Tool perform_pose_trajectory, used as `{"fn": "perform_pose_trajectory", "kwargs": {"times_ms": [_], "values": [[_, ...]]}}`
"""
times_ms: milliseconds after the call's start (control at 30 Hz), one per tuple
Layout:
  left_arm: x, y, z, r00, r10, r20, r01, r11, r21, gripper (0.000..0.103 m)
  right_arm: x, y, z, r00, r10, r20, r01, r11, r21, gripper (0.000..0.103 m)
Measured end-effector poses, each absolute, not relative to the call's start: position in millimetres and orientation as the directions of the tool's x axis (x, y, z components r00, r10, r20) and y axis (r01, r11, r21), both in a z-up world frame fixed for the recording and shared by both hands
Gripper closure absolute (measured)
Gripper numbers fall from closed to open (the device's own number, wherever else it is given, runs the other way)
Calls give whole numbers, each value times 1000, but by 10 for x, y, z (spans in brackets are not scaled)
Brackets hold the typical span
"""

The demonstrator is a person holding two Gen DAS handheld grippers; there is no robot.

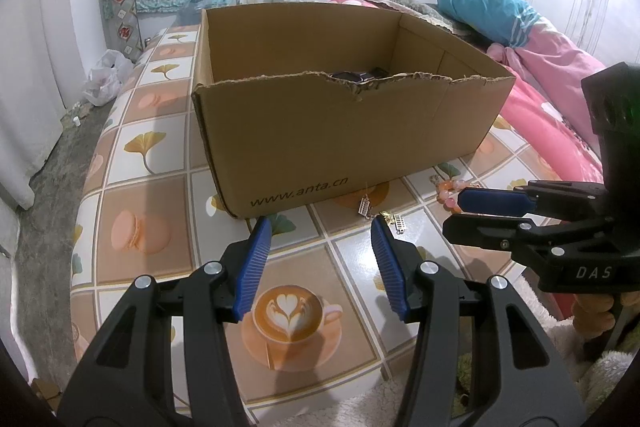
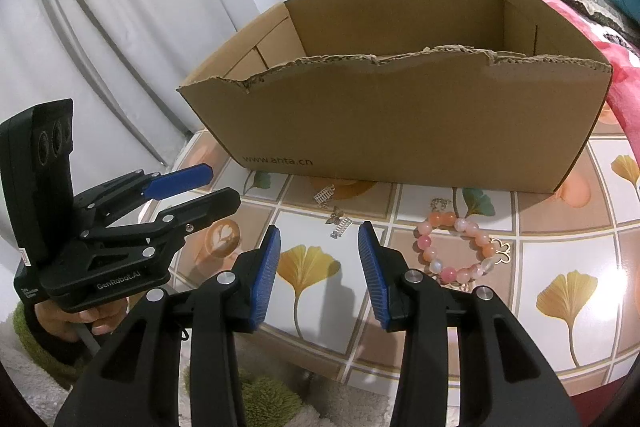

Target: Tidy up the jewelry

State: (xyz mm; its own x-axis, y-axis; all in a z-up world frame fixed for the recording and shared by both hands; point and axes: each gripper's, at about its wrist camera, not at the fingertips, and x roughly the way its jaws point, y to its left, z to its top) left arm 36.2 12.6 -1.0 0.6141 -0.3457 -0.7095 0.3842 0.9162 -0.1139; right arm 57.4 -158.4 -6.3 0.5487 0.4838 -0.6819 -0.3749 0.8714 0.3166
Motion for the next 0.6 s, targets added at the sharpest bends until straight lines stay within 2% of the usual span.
{"fn": "perform_pose_trajectory", "kwargs": {"times_ms": [600], "values": [[357, 125, -15, 613, -345, -711, 383, 916, -115, 54, 578, -1569, -59, 548, 487, -680, -375, 870, 321, 63]]}}
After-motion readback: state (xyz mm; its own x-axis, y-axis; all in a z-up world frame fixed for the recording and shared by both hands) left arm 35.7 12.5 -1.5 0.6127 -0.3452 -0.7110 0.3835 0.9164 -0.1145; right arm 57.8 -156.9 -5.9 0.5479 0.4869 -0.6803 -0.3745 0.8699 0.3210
